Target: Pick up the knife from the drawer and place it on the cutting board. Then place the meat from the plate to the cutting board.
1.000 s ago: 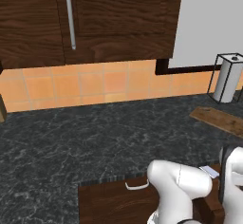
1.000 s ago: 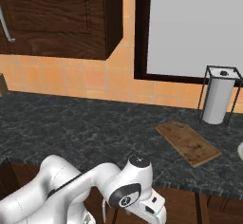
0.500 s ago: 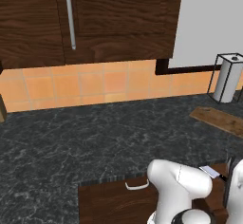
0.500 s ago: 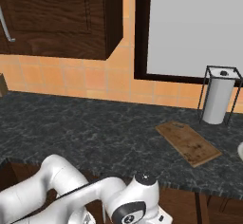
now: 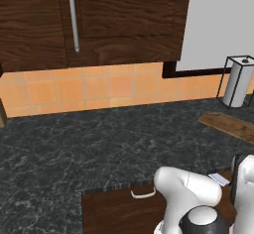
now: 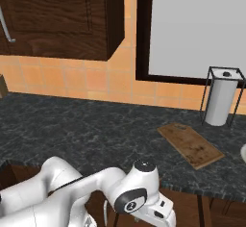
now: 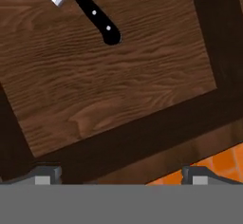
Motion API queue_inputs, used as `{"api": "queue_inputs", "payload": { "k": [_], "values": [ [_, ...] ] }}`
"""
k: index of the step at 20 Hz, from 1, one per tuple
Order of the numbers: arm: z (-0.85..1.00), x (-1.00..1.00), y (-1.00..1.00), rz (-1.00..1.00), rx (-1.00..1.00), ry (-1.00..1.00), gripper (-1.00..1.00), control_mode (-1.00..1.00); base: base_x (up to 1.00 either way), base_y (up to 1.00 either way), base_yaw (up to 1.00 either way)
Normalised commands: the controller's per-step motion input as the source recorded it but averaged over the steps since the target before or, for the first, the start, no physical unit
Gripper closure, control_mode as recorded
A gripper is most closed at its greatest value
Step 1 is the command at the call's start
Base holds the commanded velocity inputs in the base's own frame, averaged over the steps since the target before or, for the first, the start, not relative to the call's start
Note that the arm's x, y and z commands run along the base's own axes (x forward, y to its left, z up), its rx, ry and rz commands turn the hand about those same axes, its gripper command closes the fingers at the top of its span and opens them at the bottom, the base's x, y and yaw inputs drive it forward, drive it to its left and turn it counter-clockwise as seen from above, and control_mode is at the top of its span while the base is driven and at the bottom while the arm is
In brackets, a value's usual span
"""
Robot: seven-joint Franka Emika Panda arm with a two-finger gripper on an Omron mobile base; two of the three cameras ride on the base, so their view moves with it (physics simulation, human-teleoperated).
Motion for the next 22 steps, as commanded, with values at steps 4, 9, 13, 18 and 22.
{"api": "queue_inputs", "payload": {
  "k": [4, 9, 13, 18, 22],
  "values": [
    [-0.70, 0.19, 0.00, 0.03, 0.00, 0.09, -1.00, -1.00, 0.00, 0.00, 0.00],
    [-0.45, -0.07, -0.03, 0.02, 0.01, 0.14, -1.00, -1.00, 0.00, 0.00, 0.00],
    [0.00, -0.48, -0.17, 0.00, 0.00, 0.16, -1.00, -1.00, 0.00, 0.00, 0.00],
    [-0.05, -0.53, -0.29, 0.00, 0.01, 0.14, -1.00, -1.00, 0.00, 0.00, 0.00],
    [-0.23, -0.64, -0.48, 0.00, 0.06, 0.04, -1.00, -1.00, 0.00, 0.00, 0.00]
  ]
}}
